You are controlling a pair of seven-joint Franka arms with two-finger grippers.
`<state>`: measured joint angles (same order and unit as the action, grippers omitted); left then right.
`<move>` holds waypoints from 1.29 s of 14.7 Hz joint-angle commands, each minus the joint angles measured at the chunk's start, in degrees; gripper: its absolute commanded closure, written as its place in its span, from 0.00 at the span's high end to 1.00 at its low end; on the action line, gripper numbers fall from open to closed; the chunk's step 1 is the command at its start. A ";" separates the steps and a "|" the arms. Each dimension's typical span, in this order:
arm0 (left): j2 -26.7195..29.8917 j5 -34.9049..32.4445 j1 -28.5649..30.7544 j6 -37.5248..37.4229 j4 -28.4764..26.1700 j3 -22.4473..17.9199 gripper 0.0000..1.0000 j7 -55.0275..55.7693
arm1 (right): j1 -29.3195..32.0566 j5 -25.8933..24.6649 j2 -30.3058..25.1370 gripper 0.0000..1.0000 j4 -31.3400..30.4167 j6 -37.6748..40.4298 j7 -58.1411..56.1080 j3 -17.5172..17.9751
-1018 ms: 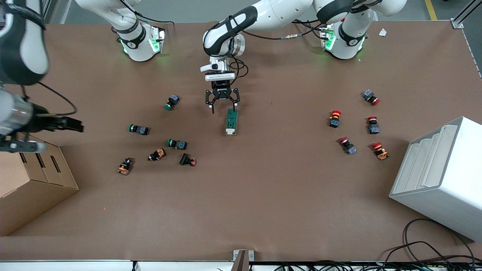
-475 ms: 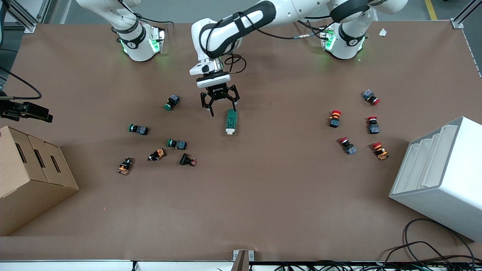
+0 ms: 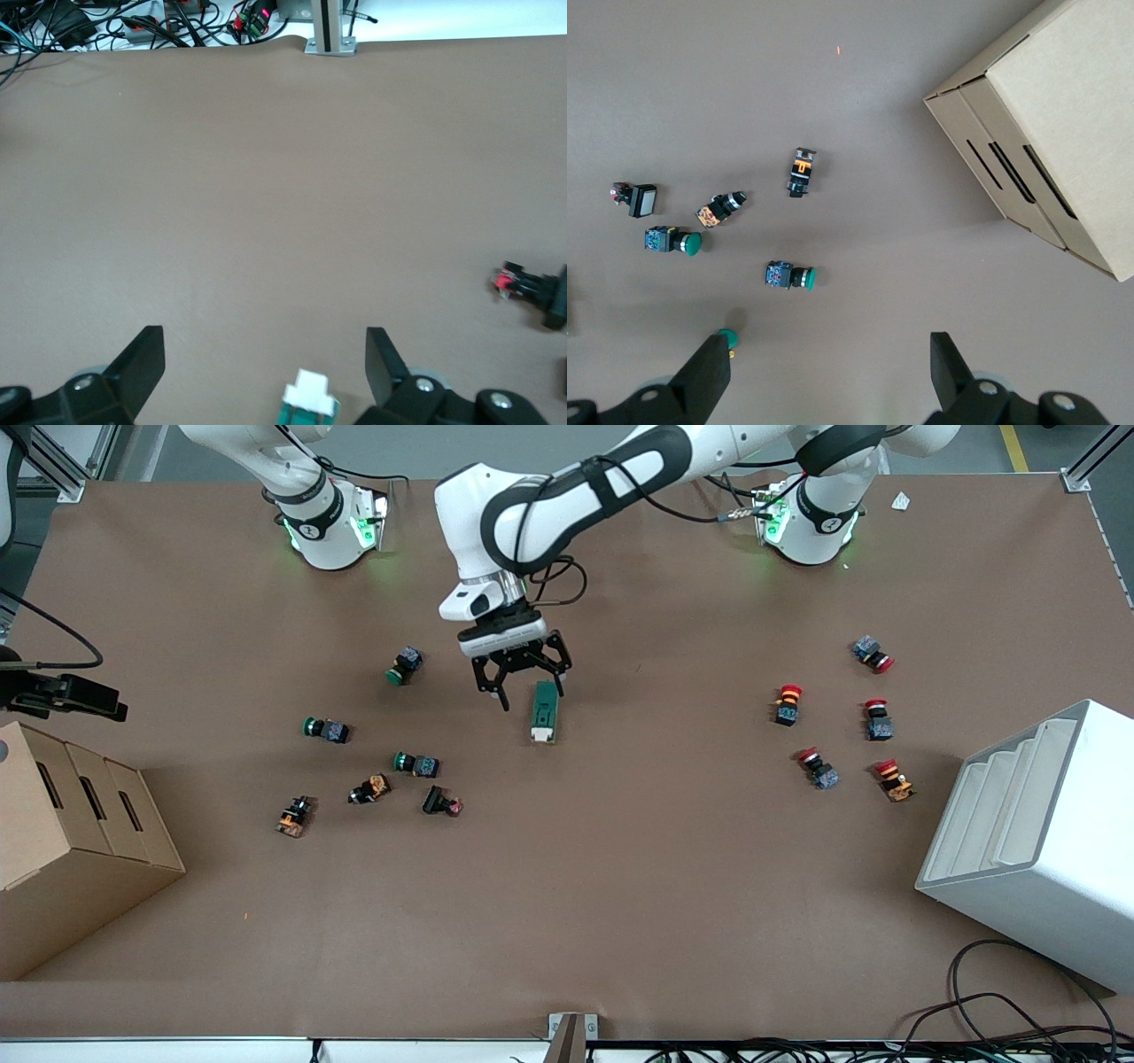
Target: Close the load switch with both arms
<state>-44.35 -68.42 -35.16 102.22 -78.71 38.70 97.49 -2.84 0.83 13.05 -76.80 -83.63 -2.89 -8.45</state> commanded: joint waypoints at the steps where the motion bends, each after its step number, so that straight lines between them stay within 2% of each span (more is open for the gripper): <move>1: 2.07 3.98 3.24 -0.36 1.18 0.24 1.00 -5.63 | 0.55 0.84 0.57 1.00 1.13 1.62 3.13 0.80; 3: 3.38 6.44 6.84 -0.36 2.41 0.50 1.00 -9.49 | 0.38 1.02 0.49 1.00 1.48 2.86 5.70 0.89; 6: 9.44 17.58 13.08 0.25 2.60 -0.20 1.00 -23.70 | 0.47 0.93 0.40 1.00 1.66 2.95 5.26 0.89; 10: 16.20 30.50 20.46 0.52 2.16 -1.34 1.00 -34.26 | 0.20 1.11 -1.62 1.00 0.96 5.85 4.83 0.98; 15: 27.72 52.13 22.06 0.09 0.66 -17.58 1.00 -60.17 | 0.64 0.93 -6.10 1.00 -3.52 5.67 4.74 1.33; 17: 31.58 57.32 24.42 -0.27 -1.96 -20.76 1.00 -68.72 | 2.21 0.58 -7.68 1.00 -4.66 5.85 4.74 3.25; 19: 35.54 61.45 27.32 -0.71 -5.47 -22.78 1.00 -71.29 | 2.93 0.32 -9.18 1.00 -6.51 5.59 4.74 4.14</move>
<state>-14.29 -10.58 -9.99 101.34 -78.04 17.51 29.06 -1.84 1.09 7.63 -78.73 -77.28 1.30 -6.56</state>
